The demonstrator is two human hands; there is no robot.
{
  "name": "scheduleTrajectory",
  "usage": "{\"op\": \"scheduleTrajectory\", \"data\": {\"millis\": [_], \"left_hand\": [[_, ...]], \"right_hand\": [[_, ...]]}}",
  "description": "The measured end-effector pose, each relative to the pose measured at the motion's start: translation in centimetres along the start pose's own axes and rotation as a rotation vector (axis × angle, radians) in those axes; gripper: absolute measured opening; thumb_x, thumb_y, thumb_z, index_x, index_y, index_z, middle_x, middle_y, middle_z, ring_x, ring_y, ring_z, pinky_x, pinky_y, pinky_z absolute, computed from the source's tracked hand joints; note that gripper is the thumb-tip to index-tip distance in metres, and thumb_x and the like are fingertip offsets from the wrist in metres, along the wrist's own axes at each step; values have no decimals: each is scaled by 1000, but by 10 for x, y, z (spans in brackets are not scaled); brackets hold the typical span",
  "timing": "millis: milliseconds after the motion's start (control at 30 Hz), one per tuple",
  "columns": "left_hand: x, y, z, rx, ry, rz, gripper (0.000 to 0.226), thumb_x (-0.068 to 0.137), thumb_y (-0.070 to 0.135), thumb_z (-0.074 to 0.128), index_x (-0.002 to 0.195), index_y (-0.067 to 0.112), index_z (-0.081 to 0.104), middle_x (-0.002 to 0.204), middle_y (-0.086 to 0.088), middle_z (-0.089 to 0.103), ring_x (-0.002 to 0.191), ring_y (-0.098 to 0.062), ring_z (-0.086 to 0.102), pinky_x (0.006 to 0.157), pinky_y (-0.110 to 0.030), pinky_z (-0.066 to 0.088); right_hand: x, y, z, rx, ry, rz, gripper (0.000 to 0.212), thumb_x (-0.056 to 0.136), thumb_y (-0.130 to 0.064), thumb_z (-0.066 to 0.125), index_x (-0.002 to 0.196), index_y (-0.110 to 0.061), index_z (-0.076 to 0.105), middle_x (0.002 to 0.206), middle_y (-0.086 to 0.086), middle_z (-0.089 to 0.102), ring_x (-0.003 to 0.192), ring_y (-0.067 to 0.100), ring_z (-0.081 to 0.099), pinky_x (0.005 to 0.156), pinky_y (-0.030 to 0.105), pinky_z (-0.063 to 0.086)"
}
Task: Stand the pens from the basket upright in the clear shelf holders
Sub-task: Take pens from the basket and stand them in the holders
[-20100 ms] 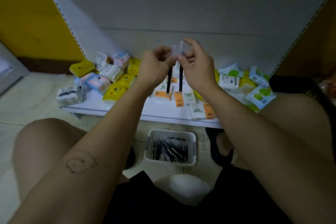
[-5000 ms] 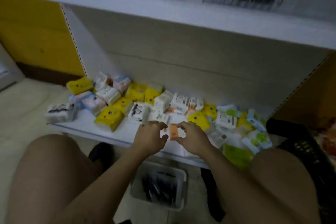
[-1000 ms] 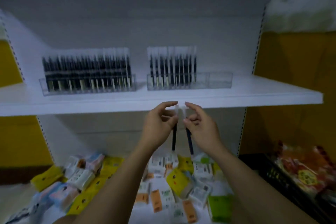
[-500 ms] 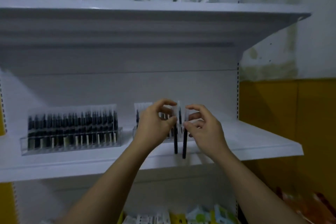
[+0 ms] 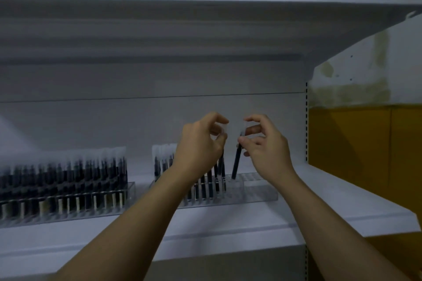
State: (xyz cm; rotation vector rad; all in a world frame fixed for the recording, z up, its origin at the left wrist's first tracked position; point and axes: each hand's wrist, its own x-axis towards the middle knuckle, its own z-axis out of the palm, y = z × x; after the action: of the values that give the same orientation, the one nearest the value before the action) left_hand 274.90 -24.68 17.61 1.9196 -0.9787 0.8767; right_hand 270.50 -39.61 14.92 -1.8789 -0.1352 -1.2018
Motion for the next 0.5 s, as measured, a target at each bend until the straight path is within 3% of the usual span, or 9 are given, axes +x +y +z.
{"op": "scheduleTrajectory", "data": {"millis": [133,333,500], "left_hand": [[10,-16,9,33,10,-16,18,89,21,66,107,25,64,88,12,65,79,0,59,64,0,36],[21,-28,17,27,-37,-57,19,89,24,66,107,28,64,89,12,68,77,0,63,62,-7,44],[21,-35,19,7,-38,-84,20,89,24,66,107,30,63,92,10,69,79,-2,64,64,-13,48]], "right_hand": [[9,18,15,33,10,9,33,89,-12,67,112,-31,55,91,-10,59,72,16,68,67,42,59],[21,36,28,60,18,37,32,88,-11,67,111,-30,56,90,-9,58,74,17,68,69,42,59],[23,44,33,31,-90,61,35,87,-11,69,108,-34,55,90,-7,61,71,11,66,67,29,57]]}}
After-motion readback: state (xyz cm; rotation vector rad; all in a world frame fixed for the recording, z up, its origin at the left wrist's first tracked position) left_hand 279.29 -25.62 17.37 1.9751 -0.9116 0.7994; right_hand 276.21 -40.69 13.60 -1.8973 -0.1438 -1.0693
